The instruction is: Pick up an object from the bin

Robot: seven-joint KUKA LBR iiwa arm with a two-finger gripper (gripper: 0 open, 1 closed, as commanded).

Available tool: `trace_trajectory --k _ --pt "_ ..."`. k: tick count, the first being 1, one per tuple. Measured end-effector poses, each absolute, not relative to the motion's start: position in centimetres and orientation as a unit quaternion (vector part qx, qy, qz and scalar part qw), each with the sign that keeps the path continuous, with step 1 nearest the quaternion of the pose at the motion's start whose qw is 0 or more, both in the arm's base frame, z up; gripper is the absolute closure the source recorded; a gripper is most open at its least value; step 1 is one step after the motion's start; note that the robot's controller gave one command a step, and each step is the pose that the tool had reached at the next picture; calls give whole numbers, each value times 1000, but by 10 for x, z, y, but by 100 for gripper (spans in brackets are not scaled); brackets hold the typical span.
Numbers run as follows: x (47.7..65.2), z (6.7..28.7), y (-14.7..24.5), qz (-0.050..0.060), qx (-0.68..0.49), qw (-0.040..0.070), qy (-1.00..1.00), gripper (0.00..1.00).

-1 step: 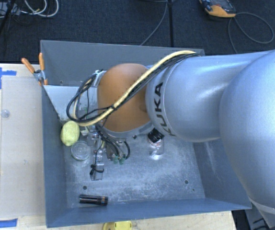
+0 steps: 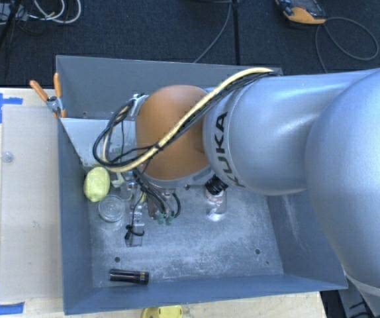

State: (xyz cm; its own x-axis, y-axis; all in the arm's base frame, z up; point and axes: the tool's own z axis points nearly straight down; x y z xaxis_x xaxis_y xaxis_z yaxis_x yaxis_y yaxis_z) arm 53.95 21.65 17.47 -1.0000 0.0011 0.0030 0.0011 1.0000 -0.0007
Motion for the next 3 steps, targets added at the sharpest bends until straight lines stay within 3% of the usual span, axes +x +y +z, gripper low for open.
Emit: trace_trajectory --k 1,2,3 --pt "564 114 224 0 -13 1 -1000 0" --pt "572 97 229 1 -8 5 -1000 0" --pt "588 124 243 -1 -16 0 -1000 0"
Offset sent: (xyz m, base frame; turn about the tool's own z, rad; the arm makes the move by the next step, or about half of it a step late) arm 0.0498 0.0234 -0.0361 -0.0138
